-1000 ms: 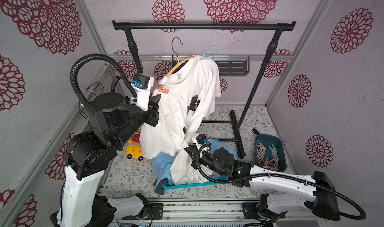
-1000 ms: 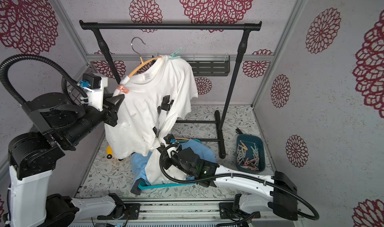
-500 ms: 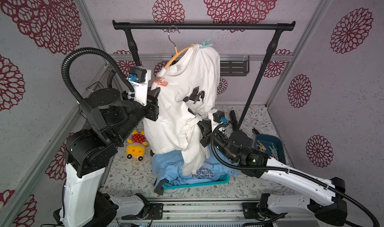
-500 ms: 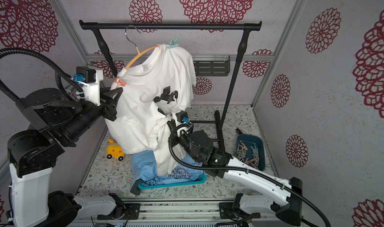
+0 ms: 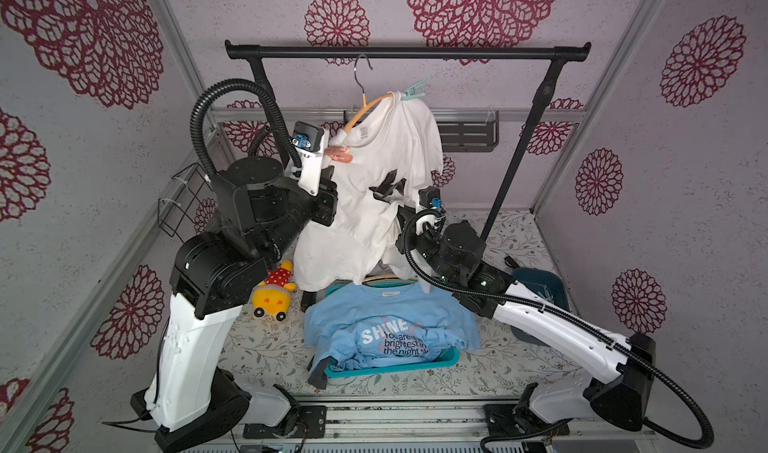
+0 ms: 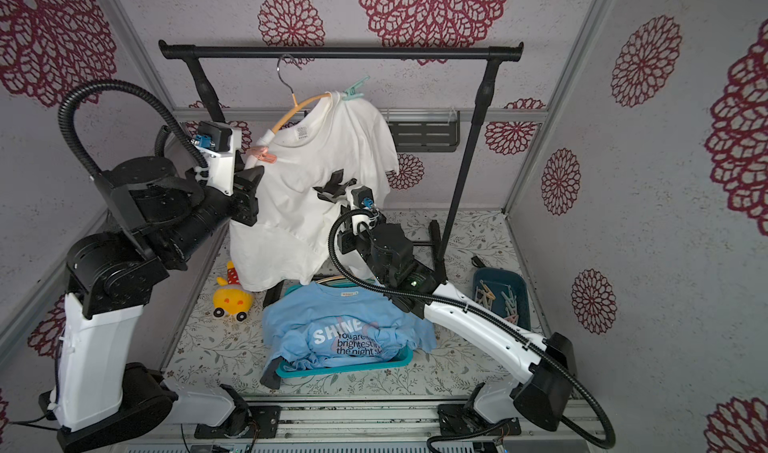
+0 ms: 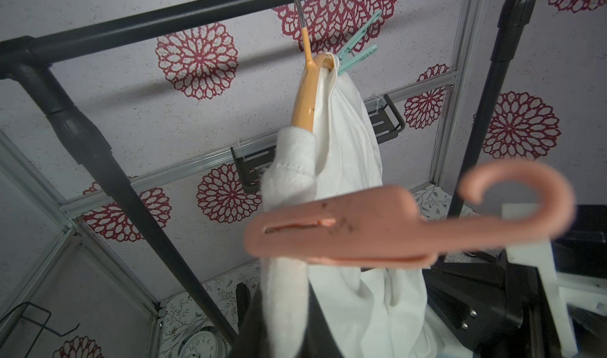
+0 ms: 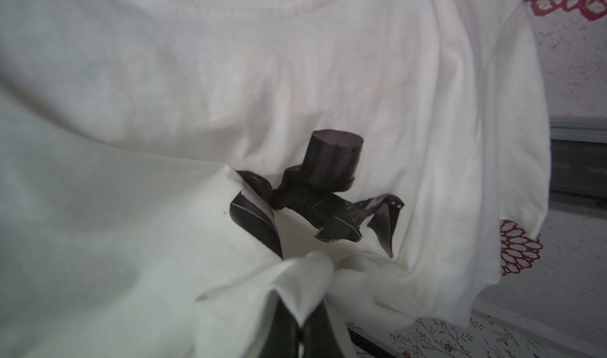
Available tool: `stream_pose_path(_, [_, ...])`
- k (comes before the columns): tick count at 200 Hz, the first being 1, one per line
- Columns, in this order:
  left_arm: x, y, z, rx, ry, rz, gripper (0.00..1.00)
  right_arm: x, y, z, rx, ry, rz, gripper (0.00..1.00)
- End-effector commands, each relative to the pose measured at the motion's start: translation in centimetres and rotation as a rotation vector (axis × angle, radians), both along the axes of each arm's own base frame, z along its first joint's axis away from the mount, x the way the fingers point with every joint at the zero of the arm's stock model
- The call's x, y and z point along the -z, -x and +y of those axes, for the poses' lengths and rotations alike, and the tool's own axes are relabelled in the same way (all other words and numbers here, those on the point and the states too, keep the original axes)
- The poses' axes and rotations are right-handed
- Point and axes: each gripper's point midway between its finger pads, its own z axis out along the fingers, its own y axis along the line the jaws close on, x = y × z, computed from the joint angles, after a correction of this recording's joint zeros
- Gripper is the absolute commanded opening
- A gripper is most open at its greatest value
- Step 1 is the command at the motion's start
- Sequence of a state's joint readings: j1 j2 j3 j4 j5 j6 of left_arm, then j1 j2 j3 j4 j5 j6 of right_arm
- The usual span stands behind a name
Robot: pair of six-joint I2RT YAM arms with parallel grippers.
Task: Use clothespins to secure the t-shirt on both sides of the hanger
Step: Hang the hanger on the clothesline.
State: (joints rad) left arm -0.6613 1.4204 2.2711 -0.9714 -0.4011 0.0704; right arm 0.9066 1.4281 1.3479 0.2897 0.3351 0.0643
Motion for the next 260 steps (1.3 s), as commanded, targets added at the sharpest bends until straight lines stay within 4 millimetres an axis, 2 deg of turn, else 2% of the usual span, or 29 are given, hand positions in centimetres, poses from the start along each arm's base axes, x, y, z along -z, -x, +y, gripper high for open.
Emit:
stream_pose_path(1, [-4.9, 0.2, 1.5, -0.057, 0.102, -0.157, 0.0, -3.8, -0.4, -0.5, 0.014, -0.086, -0.115, 0.0])
stream_pose_path(65, [-5.3, -2.2, 3.2, -0.111, 0.1, -0.177, 0.0, -3.3, -2.7, 2.6, -0.009, -0.134, -0.139, 0.0])
stream_pose_path(110, [-5.5, -3.4, 5.5, -0.163, 0.103, -0.184, 0.0, -3.1, -4.1, 5.0, -0.041, -0.148, -0.143, 0.0])
stream_pose_path(136, [-4.6, -4.7, 7.0, -0.199, 0.097, -0.166, 0.0, -2.8, -5.1, 6.6, -0.061, -0.183, -0.137, 0.0])
stream_pose_path(156, [-4.8, -5.1, 7.2, -0.193, 0.095, -0.174, 0.0, -1.9, -5.8, 8.3, -0.097, -0.193, -0.133, 0.0])
stream_pose_path(190, [-5.1, -6.0, 8.3, -0.24, 0.057, -0.196, 0.0, 0.4, -7.1, 12.8, -0.199, -0.112, -0.077, 0.0])
stream_pose_path(225, [-5.0, -6.7, 9.8, -0.289, 0.026, -0.194, 0.0, 2.1, -8.3, 14.8, -0.222, -0.142, -0.057, 0.0])
stream_pose_path(260, [-3.5, -7.8, 10.4, -0.292, 0.039, -0.144, 0.0, 3.7, -8.6, 16.4, -0.256, -0.138, -0.031, 0.0])
